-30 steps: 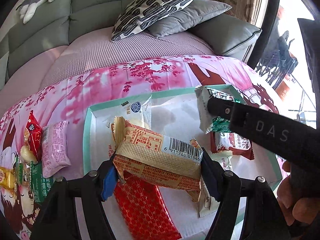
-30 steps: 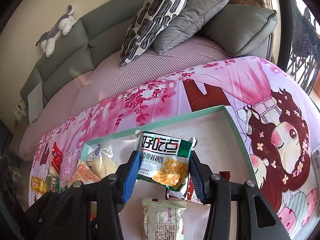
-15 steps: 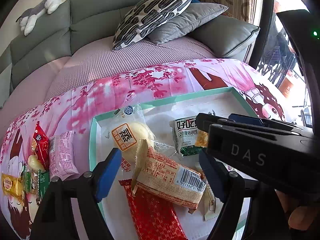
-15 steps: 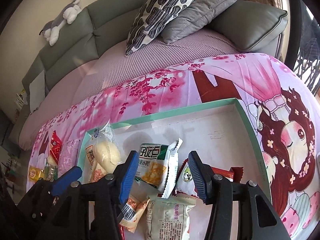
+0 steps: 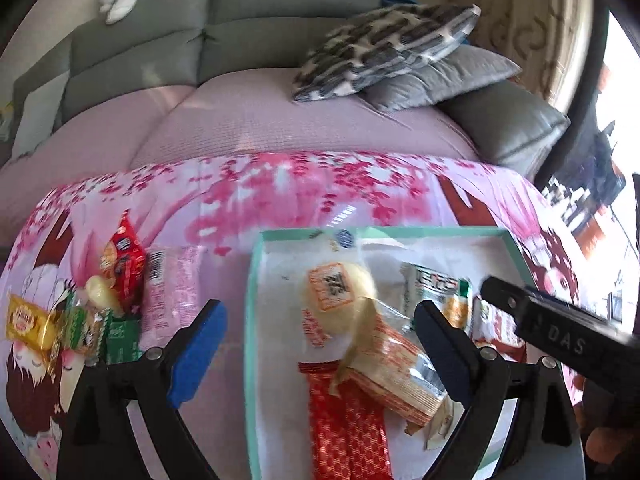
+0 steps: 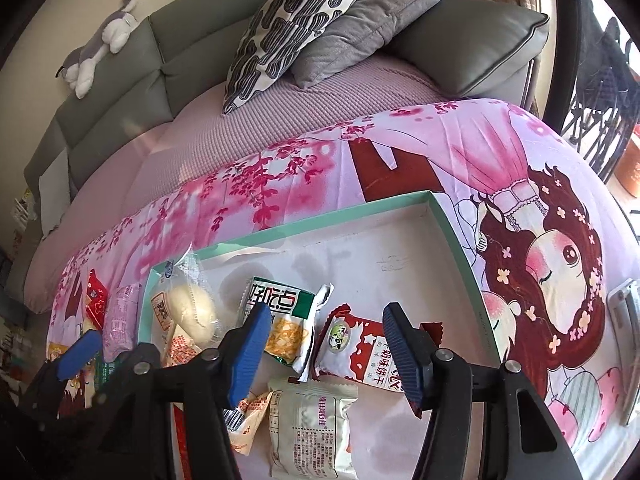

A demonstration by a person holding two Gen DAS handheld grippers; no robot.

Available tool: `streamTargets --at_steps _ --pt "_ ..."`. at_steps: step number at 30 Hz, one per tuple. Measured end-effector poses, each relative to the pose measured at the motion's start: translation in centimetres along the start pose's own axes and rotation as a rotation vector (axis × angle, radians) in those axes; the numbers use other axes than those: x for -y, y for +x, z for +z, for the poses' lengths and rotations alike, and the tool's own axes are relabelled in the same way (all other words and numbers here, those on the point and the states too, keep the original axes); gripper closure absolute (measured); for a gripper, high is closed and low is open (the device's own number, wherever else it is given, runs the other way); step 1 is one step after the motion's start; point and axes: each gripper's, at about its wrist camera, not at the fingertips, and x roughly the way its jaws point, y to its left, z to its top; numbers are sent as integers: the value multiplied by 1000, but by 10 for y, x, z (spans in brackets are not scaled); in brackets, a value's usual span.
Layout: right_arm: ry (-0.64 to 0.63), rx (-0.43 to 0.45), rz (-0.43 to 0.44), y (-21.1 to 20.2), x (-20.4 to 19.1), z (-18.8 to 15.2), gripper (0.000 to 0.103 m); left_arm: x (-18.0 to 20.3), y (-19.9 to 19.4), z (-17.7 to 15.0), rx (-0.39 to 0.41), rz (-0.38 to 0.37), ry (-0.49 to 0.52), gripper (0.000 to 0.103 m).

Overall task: Organize snacks
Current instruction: 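Open left tool to drop the wafer pack while right tool releases the green pack in the tray, then withdraw both tools to the pile, moving left tool onto the yellow pack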

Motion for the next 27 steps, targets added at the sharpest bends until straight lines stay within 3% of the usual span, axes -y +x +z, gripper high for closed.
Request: streamTargets --at_steps 7,16,24,27 --pt "-31 1 0 -3 -11 -2 41 -45 -7 4 16 77 -180 8" --pt "-77 -4 1 -4 -25 -6 41 -67 -8 2 8 118 -273 8" --pt "-115 19 -3 -3 -31 -7 3 -76 -8 -1 8 157 -308 2" --pt "-131 27 -1 -3 -34 -8 0 -77 -9 -2 14 169 -310 2"
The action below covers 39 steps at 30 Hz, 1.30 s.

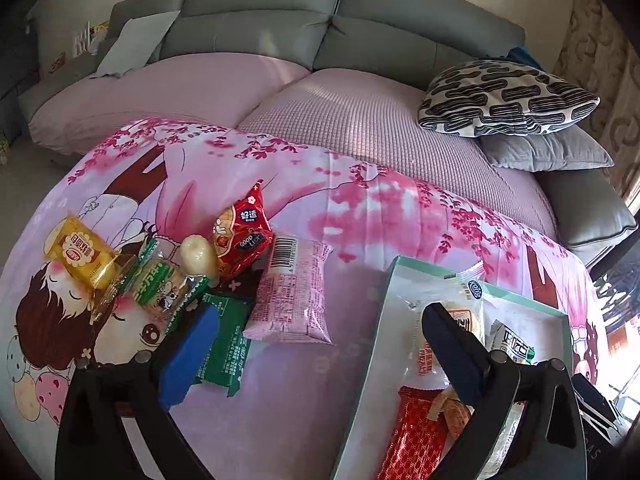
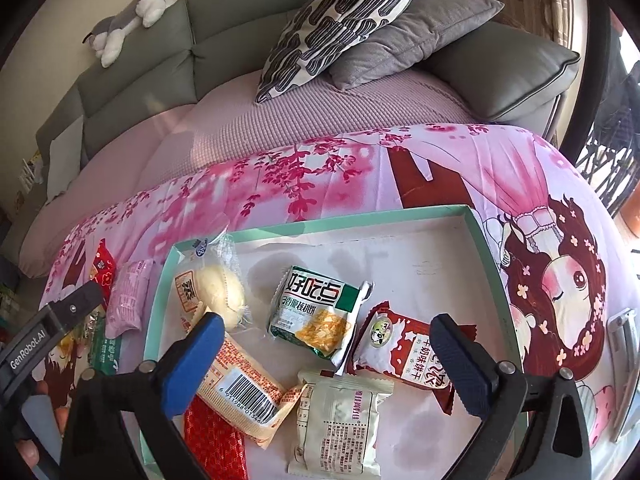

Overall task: Organize snacks
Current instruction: 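Withdraw both tools to the pile, moving left tool onto the yellow pack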

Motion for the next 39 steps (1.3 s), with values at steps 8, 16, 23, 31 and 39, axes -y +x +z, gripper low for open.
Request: streamTargets --at_steps 8,16,23,31,39 --pt "-8 48 19 -4 -5 0 0 -2 -5 2 31 -40 2 2" --pt "15 81 92 -10 -20 0 0 -16 -15 11 80 -80 21 2" --pt "-67 58 178 -6 -63 -7 0 -69 -19 23 100 58 -20 2" --pt "-159 34 255 -3 -103 -20 0 -144 -24 28 49 165 -126 2" --pt "-224 16 305 -2 -137 -31 0 -193 -25 30 29 152 -252 2"
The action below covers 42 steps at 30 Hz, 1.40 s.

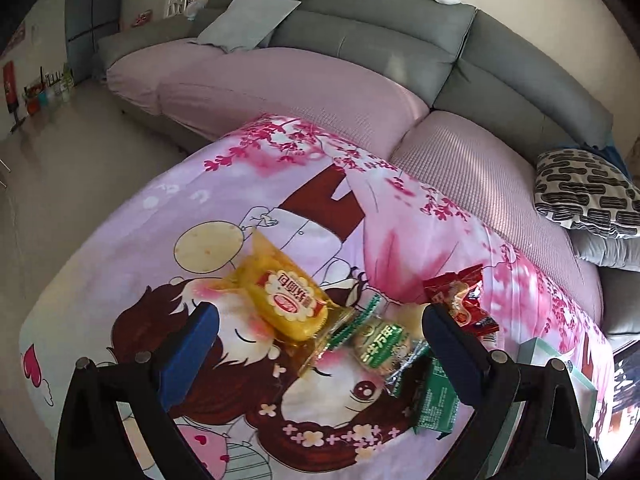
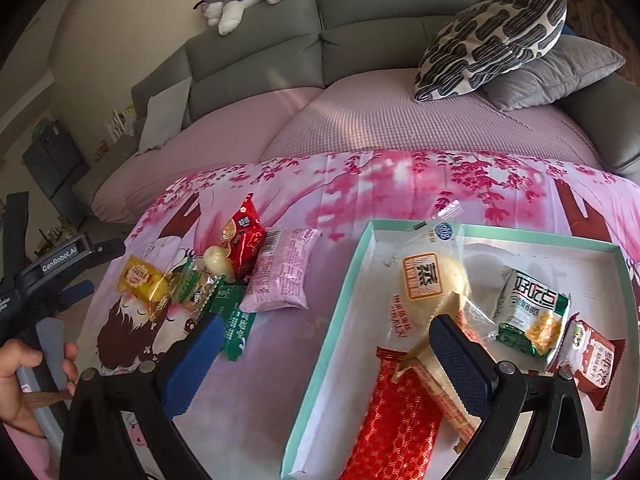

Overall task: Organize snacks
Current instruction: 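Withdraw both tools to the pile, moving left tool onto the yellow pack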

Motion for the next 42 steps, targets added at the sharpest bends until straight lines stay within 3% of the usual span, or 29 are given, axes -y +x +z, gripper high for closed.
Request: streamTargets --at_steps 16,22,29,33,35,37,42 --pt "-122 -90 -1 48 -71 -4 1 -30 52 13 -109 11 -61 2" --pt "-171 -122 -20 72 -95 -7 9 -33 71 13 -123 30 -73 2" --pt "-193 -161 -54 94 -101 -13 26 -35 87 7 -160 65 -74 3" --pt "-190 -176 -53 98 -98 -16 40 -37 95 2 -203 65 -86 13" --pt "-192 -175 -45 97 -99 -17 46 -34 95 0 -209 74 -74 23" --pt "-202 -176 -39 97 -101 -17 54 -34 94 -1 -214 68 -76 40" --pt "-185 -187 -22 95 -97 -19 61 -34 93 -5 -233 25 -112 46"
